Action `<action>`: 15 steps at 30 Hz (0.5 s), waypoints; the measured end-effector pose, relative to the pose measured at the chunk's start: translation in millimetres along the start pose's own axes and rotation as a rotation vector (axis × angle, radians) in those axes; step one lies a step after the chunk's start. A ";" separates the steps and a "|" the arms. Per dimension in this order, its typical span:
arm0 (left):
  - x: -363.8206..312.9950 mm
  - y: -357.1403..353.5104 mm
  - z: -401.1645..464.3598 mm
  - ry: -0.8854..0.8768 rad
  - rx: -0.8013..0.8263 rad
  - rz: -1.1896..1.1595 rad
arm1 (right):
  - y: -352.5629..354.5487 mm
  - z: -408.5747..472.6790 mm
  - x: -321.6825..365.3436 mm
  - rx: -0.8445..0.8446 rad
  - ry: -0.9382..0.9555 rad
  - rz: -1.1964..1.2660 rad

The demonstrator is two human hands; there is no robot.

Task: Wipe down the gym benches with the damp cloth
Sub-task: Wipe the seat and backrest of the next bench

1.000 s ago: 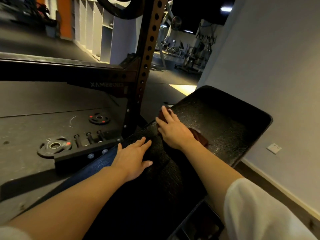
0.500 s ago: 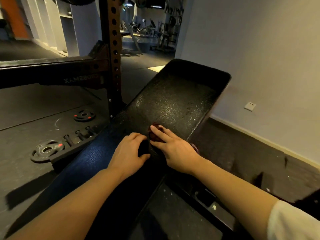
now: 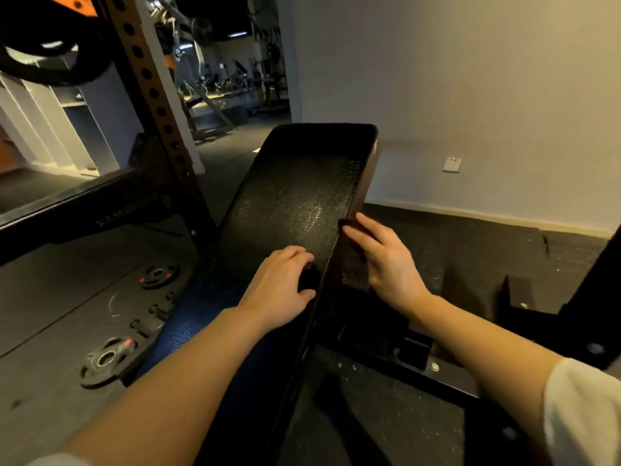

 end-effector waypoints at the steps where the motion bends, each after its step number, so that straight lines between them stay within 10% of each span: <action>1: -9.7 4.4 12.0 -0.017 0.002 0.006 | 8.8 9.7 -10.5 -0.048 -0.082 0.054; 7: -60.4 23.9 80.2 -0.116 0.009 0.071 | 38.2 53.5 -80.2 -0.183 -0.489 0.187; 15: -69.9 17.0 143.3 -0.046 0.133 0.305 | 37.4 87.3 -127.2 -0.136 -0.567 0.199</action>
Point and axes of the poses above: each hand's wrist, its own z-axis towards the middle knuckle, its own y-axis out of the back of the hand, x = y × z, the point moved 9 cm from there along z, towards the middle knuckle, and after that the axes turned 9 degrees about -z, right-handed, at the moved point
